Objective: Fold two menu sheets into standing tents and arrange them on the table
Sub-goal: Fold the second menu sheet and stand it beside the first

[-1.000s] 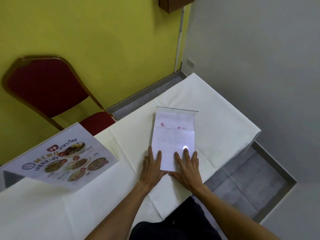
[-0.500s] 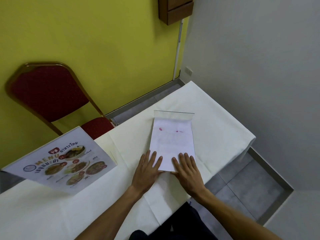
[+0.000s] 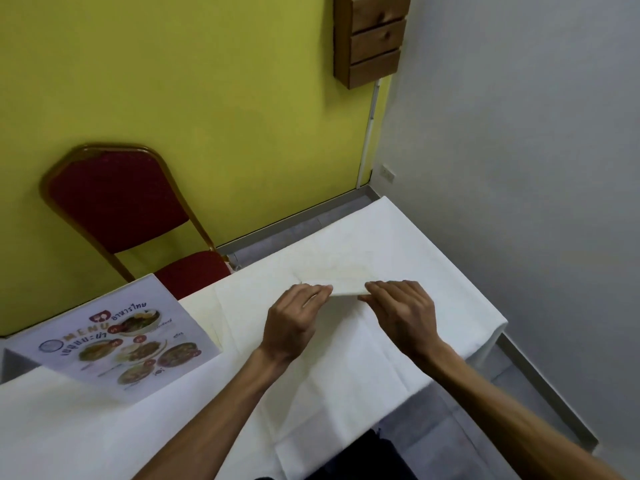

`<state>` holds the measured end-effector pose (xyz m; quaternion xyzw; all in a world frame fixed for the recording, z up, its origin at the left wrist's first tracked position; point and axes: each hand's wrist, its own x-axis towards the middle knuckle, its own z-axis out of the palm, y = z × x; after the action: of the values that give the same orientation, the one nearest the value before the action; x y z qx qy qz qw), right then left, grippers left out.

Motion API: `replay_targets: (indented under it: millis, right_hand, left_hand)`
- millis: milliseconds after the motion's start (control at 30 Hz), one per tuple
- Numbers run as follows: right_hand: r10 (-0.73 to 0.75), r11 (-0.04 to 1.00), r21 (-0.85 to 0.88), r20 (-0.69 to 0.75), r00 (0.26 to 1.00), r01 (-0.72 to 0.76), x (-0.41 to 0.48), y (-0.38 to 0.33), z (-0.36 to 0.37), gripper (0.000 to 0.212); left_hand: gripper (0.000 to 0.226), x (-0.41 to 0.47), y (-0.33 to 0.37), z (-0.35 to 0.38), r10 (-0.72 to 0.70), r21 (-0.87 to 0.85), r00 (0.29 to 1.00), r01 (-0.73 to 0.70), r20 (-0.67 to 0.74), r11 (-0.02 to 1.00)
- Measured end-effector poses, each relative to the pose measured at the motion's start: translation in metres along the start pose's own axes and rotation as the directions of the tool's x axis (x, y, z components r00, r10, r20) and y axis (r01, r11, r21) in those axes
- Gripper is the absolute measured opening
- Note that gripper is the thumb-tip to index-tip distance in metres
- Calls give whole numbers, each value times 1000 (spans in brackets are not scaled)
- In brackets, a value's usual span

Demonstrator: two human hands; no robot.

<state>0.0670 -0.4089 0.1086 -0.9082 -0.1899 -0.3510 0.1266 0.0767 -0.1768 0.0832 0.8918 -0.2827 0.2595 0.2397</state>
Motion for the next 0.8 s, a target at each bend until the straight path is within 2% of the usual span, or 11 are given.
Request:
replay_targets:
  millis: [100,167,233,300,367,433,500,567,633,700,800]
  right_hand:
    - [-13,1000,18,-22,1000,14,22,18,4,20]
    - [28,999,35,-19,999,-28,34,28,11,23]
    - [151,987,54,26,988,-152,46,37,21,30]
    - [319,937,119,102,942,-330,54,38,28,42]
    - [471,822,271,172,865,-501,60,35,33,62]
    - [603,648,424,222,766,-633,66,33,38,83]
    - [690,504,481,275,670,-717,71,32,46,93]
    - [713,417,504,335,616,-757,72,33,54,87]
    - [708,364,521,384,593,-772,69,38,63,68]
    - [677,360,501,441,590,-787,61,45,74,55]
    - [601,350,440,572,558,-827,46,53,86,47]
  left_hand:
    - [47,21,7,6,-60,26,997,61,-51,998]
    - [39,36,12,13,-174,19,980,177,-93,984]
    - [38,51,18,20,-345,-52,929,341,-133,939]
    - [52,64,21,25,-500,-192,854,471,-144,861]
    - [72,74,21,28,-592,-324,792,526,-151,787]
    - [85,80,18,33,-661,-403,736,567,-145,719]
    - [94,80,11,41,-710,-429,698,616,-91,661]
    - [102,75,3,51,-740,-438,673,663,-7,607]
    - [105,68,-4,61,-770,-465,632,708,84,531]
    - [104,62,-11,70,-783,-476,600,744,166,469]
    - [102,50,-23,82,-767,-469,581,776,274,421]
